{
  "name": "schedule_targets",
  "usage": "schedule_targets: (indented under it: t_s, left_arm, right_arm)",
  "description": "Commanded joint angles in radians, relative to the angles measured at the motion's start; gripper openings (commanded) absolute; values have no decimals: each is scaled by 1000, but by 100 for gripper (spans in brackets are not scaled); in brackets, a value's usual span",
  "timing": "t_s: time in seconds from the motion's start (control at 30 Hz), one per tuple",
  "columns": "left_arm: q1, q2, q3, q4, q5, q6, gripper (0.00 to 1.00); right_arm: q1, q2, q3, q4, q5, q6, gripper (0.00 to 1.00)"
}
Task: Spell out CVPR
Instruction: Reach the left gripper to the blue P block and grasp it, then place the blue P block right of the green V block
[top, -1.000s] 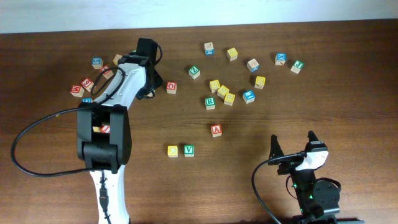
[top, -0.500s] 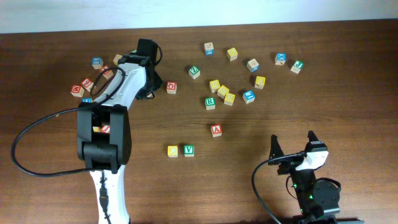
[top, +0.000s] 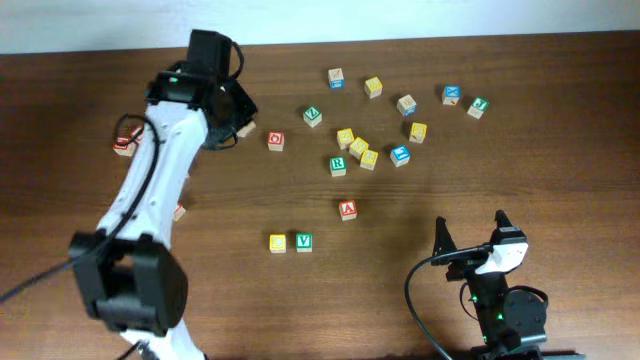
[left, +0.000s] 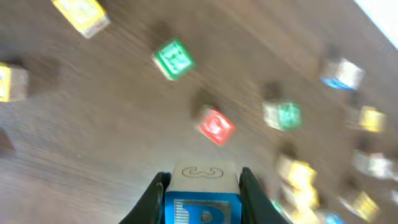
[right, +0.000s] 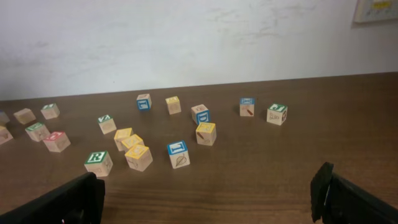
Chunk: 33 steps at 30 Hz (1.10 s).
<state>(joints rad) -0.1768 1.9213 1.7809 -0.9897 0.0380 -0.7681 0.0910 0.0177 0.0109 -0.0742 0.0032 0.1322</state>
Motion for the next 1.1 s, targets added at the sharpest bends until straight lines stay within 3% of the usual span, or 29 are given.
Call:
schedule_targets:
  t_s: [0.0, 0.13, 0.17, 0.23, 0.33, 0.53, 0.7, 1.07]
  left_arm:
    - [-84, -53, 8, -132, 209, 109, 12]
    - [-301, -51, -59, -235, 192, 133, 13]
    - [-449, -51, -134, -228, 139, 122, 13]
    - [-629, -51, -258, -146, 17, 11, 13]
    - [-716, -51, -364, -57, -56, -87, 14]
    - [-726, -51, -517, 135, -219, -137, 15]
    - [-726, -51, -526, 148, -349, -137, 15]
    - [-705, -29, -552, 216, -378, -136, 17]
  right_arm:
    - [-7, -5, -5, -7, 8, 6, 98]
    - [-7, -5, -5, -7, 8, 6, 98]
    - [-7, -5, -5, -7, 8, 6, 98]
    - [-7, -5, -5, -7, 8, 6, 98]
    - [-7, -5, -5, -7, 8, 6, 98]
    - [-7, -5, -5, -7, 8, 6, 98]
    - [-7, -5, -5, -7, 8, 6, 98]
    - [-7, -5, -5, -7, 8, 6, 98]
